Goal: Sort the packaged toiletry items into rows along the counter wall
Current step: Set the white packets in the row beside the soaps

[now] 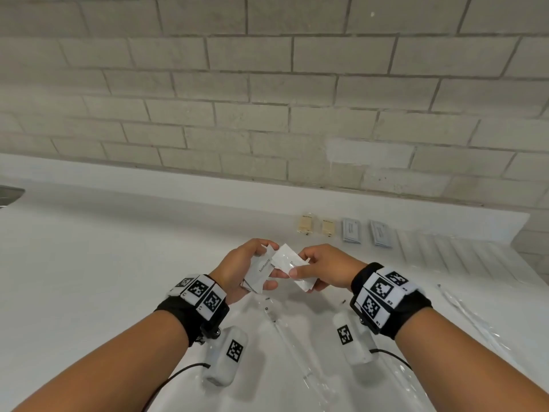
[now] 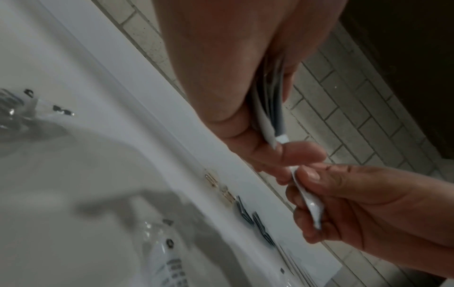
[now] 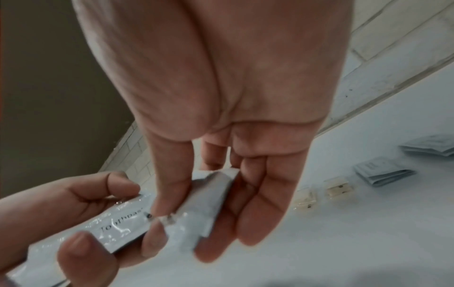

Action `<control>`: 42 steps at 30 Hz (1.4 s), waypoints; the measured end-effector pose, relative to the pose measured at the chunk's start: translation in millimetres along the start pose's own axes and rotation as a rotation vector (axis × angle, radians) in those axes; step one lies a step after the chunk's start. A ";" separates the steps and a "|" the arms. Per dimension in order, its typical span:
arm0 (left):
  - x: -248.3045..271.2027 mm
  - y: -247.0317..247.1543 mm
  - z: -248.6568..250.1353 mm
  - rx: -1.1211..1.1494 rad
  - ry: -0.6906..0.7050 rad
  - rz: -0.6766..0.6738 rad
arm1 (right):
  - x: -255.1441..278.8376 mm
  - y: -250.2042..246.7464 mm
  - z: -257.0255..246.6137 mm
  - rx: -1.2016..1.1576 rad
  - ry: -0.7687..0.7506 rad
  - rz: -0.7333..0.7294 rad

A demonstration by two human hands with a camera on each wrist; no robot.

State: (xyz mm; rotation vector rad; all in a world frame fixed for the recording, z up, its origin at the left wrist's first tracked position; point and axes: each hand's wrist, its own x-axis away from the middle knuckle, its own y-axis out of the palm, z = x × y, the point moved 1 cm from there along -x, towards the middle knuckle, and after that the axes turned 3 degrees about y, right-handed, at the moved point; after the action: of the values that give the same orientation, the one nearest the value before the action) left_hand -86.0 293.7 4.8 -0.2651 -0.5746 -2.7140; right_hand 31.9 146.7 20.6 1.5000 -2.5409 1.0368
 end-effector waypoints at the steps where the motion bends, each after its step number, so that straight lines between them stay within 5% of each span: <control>1: -2.9 -5.4 1.4 0.000 -0.005 -0.008 | -6.7 2.6 -1.5 0.023 -0.008 0.006; 11: -38.0 -49.1 15.2 0.006 -0.104 0.062 | -52.6 0.2 -32.4 0.331 -0.234 -0.003; 17: -61.7 -50.8 27.9 0.043 -0.197 -0.072 | -88.7 13.3 -50.7 0.531 -0.369 -0.038; 25: -95.5 -60.9 32.6 0.021 -0.284 0.006 | -121.5 3.8 -43.6 0.427 -0.344 0.058; 32: -121.9 -74.1 32.7 0.122 -0.289 0.101 | -143.1 -13.1 -13.3 0.092 -0.261 0.088; 42: -136.2 -80.9 26.5 -0.042 -0.236 0.045 | -176.7 -9.9 1.3 0.094 0.090 -0.045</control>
State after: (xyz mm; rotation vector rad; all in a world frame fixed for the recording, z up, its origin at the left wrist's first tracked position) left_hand 11.8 415.0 -34.4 -0.6079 -0.5675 -2.6718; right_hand 135.4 279.7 -33.3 1.4883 -2.4190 1.2046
